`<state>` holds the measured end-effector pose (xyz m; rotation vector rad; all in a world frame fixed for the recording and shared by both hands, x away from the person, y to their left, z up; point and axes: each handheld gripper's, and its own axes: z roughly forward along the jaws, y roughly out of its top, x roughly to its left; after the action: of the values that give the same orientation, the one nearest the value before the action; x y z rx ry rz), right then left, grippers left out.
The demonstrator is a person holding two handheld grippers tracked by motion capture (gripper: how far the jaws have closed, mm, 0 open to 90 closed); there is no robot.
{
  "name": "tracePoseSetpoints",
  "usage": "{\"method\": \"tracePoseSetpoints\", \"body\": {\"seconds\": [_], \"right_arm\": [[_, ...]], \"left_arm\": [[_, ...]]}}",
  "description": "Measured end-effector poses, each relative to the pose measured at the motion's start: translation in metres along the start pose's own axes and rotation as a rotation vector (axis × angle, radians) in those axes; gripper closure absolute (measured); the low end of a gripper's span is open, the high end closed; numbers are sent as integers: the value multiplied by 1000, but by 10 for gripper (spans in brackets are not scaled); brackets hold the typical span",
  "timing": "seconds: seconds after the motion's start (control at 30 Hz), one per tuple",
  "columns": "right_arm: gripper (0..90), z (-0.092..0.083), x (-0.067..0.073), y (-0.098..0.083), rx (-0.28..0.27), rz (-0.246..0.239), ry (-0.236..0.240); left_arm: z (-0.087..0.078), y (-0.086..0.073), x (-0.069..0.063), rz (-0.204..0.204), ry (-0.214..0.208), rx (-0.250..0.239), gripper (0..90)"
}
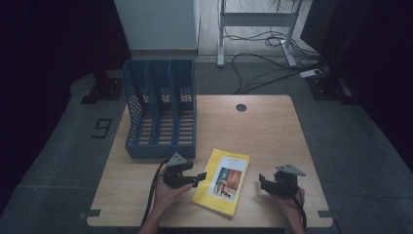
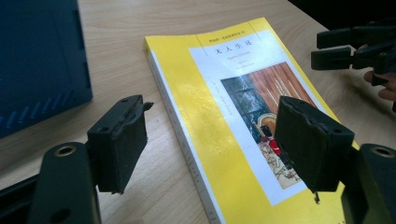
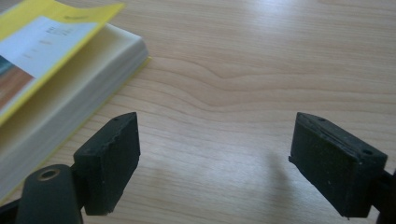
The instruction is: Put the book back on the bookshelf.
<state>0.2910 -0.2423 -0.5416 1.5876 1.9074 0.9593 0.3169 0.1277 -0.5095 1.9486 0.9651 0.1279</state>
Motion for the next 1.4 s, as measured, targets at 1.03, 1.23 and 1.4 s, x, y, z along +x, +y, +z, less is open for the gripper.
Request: {"method": "tracePoseSetpoints", "body": {"seconds": [1.03,1.23,1.4], "right_arm": [[165,14,65,21,-46,-35,173],[157,20,79,18,-37,-62,187],[156,26,84,15,-17,-79,187]], "left_arm": [[40,-26,-20,30,26,122,268],[39,-26,-20,32,27,126,277],[39,-26,-19,33,22,123,281]]}}
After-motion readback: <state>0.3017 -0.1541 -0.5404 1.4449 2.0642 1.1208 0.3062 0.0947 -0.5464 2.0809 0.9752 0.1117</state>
